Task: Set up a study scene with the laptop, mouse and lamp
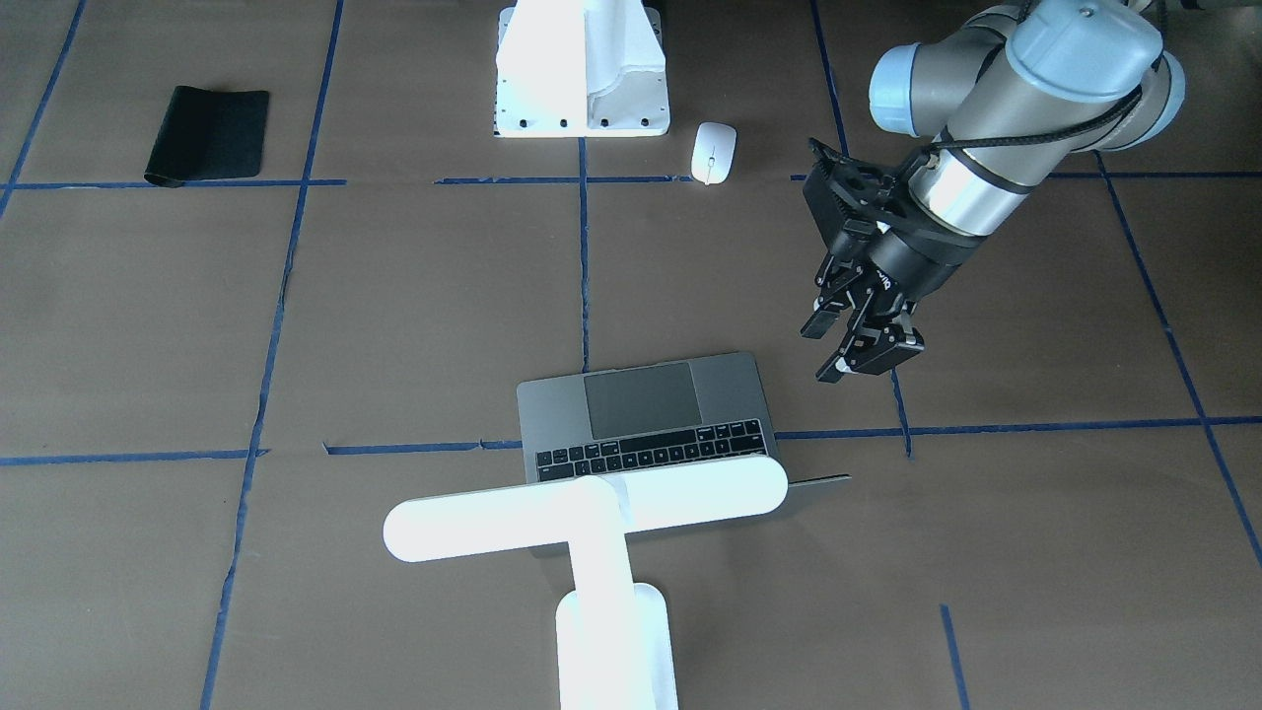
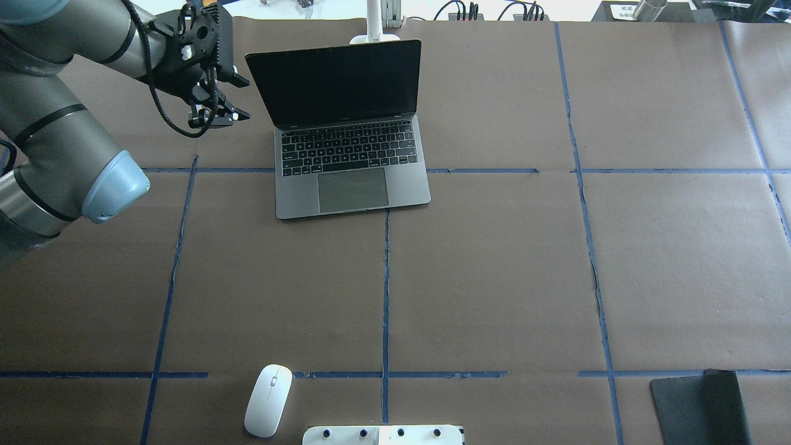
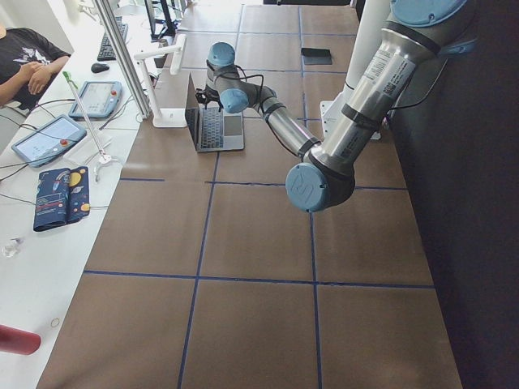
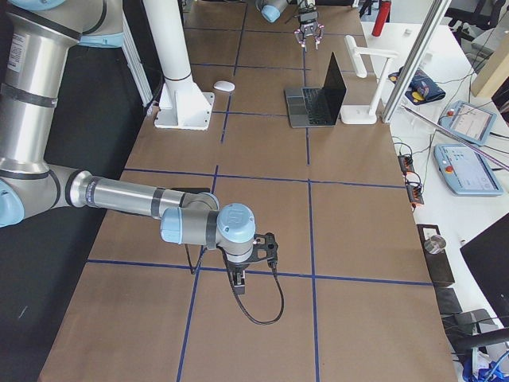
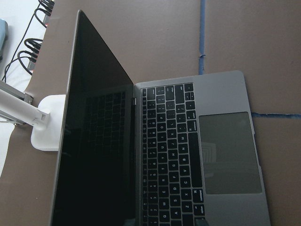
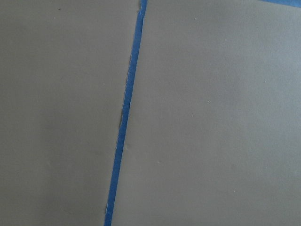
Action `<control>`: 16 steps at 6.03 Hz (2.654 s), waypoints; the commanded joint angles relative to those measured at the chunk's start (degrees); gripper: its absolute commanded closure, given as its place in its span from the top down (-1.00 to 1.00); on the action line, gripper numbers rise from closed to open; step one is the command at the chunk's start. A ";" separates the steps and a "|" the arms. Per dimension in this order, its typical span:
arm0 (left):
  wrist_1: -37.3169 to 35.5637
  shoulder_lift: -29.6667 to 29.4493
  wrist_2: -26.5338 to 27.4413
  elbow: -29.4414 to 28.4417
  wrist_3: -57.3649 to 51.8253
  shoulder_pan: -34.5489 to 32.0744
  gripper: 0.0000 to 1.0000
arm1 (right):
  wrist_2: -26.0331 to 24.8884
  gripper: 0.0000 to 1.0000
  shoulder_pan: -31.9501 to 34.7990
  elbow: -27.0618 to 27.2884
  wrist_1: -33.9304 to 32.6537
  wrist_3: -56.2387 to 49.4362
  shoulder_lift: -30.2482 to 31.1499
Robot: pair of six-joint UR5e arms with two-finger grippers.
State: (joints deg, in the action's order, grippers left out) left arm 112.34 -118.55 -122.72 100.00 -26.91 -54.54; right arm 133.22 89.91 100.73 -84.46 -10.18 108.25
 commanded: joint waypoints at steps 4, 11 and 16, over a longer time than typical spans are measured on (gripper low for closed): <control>-18.76 13.69 -0.77 9.84 -5.44 -6.62 1.00 | 0.11 1.00 0.00 -0.01 0.00 0.08 0.11; -30.95 27.74 -6.83 5.82 12.13 -23.50 1.00 | 4.85 1.00 -1.22 3.66 -0.26 2.44 -0.59; -30.86 30.22 -6.92 7.66 12.05 -23.69 1.00 | 6.09 1.00 -18.15 9.75 32.71 32.22 13.01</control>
State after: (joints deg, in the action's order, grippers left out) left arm 81.47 -88.41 -129.63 107.22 -14.91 -78.22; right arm 139.43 76.04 110.43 -59.69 17.74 118.75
